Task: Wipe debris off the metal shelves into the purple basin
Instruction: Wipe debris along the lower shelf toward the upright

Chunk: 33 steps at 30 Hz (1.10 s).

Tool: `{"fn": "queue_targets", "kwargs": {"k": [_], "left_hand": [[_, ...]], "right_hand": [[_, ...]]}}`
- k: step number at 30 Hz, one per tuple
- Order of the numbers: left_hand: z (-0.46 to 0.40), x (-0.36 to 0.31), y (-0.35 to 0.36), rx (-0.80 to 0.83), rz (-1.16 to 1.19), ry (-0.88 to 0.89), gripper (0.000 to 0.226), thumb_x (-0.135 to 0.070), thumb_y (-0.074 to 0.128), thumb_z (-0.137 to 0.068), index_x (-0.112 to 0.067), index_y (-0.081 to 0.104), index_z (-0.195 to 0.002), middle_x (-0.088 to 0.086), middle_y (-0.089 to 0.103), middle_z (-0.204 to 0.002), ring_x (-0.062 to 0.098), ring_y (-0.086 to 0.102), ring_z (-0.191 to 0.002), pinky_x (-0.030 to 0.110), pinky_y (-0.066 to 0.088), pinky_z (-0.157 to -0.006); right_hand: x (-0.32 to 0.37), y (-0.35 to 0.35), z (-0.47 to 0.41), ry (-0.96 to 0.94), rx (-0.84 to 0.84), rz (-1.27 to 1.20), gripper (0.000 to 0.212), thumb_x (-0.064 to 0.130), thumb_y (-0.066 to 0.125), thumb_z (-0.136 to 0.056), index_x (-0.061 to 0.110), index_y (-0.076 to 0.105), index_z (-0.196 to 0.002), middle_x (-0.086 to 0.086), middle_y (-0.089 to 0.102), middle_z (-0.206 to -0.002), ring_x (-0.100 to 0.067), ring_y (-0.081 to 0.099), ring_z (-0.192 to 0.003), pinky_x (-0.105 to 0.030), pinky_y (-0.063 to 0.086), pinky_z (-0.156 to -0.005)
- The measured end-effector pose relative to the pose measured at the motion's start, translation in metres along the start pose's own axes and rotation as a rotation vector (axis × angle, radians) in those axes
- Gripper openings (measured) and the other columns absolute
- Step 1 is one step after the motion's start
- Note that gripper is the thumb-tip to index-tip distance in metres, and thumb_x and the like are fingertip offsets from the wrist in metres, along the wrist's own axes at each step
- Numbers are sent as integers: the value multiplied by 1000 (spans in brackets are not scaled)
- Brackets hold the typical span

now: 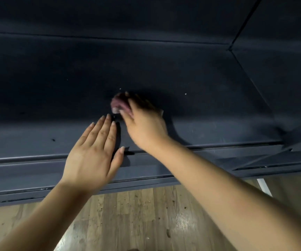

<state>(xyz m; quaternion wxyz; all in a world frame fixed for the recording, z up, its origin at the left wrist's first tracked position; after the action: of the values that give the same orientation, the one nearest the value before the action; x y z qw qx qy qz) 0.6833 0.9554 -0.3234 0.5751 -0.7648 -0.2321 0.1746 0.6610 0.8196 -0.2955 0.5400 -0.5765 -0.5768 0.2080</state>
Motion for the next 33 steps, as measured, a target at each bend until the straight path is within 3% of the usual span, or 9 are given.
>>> {"fn": "queue_targets", "kwargs": {"k": [2,6,10,14,18,24,28,31,33], "left_hand": [[0,-1,0,8,7,-7,68,-38,13,-102,14,46,-129,30,48,-134,41,47,-126,34,13,-113],[-2,2,-2,23,-13,-4,73,-43,12,-102,13,49,-128,28,51,-133,38,49,-125,33,11,-113],[-12,18,-2,63,-54,7,83,-55,16,-97,13,50,-128,30,49,-134,41,49,-125,38,17,-112],[-14,20,2,95,-59,-1,86,-58,15,-97,14,48,-130,31,46,-136,42,46,-127,35,13,-112],[-13,20,2,94,-47,-14,87,-59,15,-97,14,47,-131,31,45,-137,42,45,-128,34,11,-113],[-12,19,4,97,-50,-33,86,-60,17,-96,14,44,-133,30,44,-138,40,43,-130,33,9,-114],[-11,19,5,97,-38,-49,86,-59,17,-96,13,46,-132,30,44,-138,40,43,-130,33,10,-114],[-11,19,4,88,-44,-51,84,-58,22,-94,13,47,-131,29,45,-138,38,43,-130,33,10,-114],[-12,19,4,87,-38,-48,85,-59,20,-95,13,48,-130,29,46,-137,39,45,-129,33,11,-113]], "right_hand": [[-28,-22,5,19,-77,-34,39,33,40,-92,13,63,-116,-9,65,-112,-28,61,-99,-31,45,-75],[-129,-69,9,264,-143,82,52,43,30,-87,14,60,-118,-10,61,-120,-31,55,-112,-34,43,-88],[-180,-80,8,559,4,172,44,35,34,-100,14,44,-137,-12,44,-142,-30,38,-132,-37,30,-104],[-150,-61,-25,491,34,181,39,27,37,-99,13,45,-135,-12,43,-142,-28,38,-131,-32,28,-103],[-73,-15,-50,240,73,154,32,28,45,-95,24,52,-126,-6,52,-130,-28,48,-119,-34,36,-93],[10,24,-51,94,257,-4,40,35,38,-100,20,40,-136,-5,45,-139,-24,42,-127,-37,30,-102],[-26,-6,-45,192,185,-1,35,32,38,-100,19,44,-132,-8,51,-130,-28,52,-116,-32,39,-85],[-96,-46,-40,298,9,206,38,27,43,-98,15,45,-133,-14,50,-132,-33,49,-119,-39,41,-89],[-141,-61,-38,399,6,240,38,25,41,-98,12,46,-133,-17,48,-135,-34,45,-123,-42,38,-95]]}}
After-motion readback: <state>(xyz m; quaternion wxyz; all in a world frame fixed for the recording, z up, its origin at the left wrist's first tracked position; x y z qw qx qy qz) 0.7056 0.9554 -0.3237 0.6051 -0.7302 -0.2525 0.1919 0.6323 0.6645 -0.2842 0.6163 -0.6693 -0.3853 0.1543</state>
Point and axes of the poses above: each hand's wrist, its own z-axis away from the middle knuckle, its own y-axis out of the palm, x = y × z, the point moved 3 cm from there along -z, towards the middle knuckle
